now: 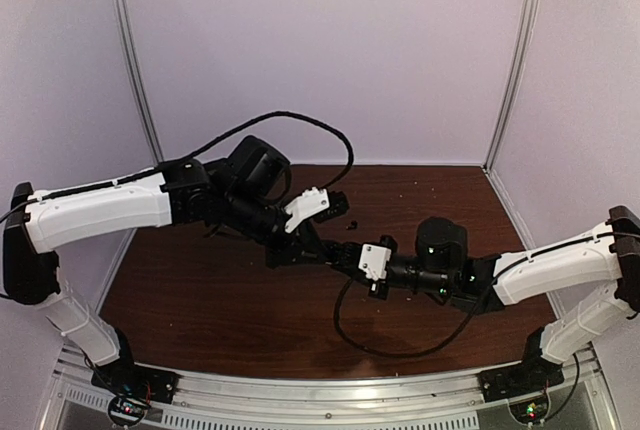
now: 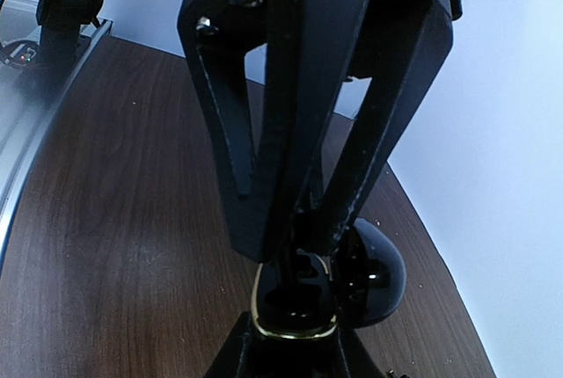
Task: Insert the wireless bluetooth earbuds into the charging case
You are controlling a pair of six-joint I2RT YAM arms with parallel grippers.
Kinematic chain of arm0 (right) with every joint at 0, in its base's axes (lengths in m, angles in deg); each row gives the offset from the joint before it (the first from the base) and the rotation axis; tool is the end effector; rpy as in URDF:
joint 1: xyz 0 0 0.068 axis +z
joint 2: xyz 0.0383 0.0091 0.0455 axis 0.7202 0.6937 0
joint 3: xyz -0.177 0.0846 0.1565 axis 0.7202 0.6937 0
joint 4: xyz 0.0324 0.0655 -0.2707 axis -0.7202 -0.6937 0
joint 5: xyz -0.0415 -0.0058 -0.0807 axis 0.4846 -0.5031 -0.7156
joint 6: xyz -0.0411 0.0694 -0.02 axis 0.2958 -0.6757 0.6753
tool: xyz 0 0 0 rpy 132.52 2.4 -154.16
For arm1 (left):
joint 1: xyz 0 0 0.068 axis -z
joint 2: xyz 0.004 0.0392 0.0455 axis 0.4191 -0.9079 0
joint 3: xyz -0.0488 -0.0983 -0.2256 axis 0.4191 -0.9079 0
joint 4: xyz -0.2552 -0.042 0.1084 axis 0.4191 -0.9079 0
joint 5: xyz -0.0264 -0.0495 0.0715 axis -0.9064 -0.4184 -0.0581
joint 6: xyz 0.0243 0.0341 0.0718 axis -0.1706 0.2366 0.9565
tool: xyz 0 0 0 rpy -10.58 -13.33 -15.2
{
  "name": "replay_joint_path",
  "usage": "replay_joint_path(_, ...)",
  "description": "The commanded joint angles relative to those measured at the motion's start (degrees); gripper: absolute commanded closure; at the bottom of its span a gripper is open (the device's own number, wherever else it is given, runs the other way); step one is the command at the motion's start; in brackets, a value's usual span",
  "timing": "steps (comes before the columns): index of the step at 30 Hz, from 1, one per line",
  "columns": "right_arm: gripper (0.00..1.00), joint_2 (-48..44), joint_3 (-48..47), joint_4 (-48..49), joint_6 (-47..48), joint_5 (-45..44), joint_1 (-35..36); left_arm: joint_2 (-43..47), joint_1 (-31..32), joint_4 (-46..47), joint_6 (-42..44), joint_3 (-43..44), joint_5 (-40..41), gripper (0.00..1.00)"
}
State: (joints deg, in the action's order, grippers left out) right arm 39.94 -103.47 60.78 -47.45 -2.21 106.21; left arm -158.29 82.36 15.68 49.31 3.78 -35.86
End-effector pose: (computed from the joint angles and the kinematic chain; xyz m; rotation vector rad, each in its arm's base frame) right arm 0.1620 0.3139 0.1801 -1.3997 1.1282 0.5507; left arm 0.1877 -0.3400 0.2625 1.4807 1.9620 -0.7939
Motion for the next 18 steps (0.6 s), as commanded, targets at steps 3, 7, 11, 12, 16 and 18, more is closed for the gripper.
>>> replay_joint_path(3, 1.0, -2.2, 1.0, 4.3, -0.2, -0.9, 0.7, 2.4, 0.6, 0.6, 0.6, 1.5, 0.8, 1.0)
replay_joint_path(7, 1.0, -2.8, 1.8, 5.4, -0.8, -0.9, 0.6, 3.1, 0.6, 0.5, 0.6, 1.0, 1.5, 1.0)
replay_joint_path(11, 1.0, -3.1, 2.4, 6.1, -1.0, -0.4, 0.5, 3.8, 0.6, 0.4, 0.6, 0.7, 1.9, 1.0)
replay_joint_path(12, 1.0, -3.2, 2.4, 6.2, -1.0, -0.4, 0.5, 4.0, 0.6, 0.4, 0.7, 0.6, 1.9, 1.0)
replay_joint_path(16, 1.0, -3.1, 2.6, 6.3, -1.0, -0.1, 0.4, 3.8, 0.6, 0.4, 0.9, 1.1, 0.5, 1.0)
replay_joint_path(18, 1.0, -3.0, 2.3, 6.2, -1.0, -0.1, 0.4, 3.7, 0.5, 0.4, 0.9, 1.4, -0.4, 1.0)
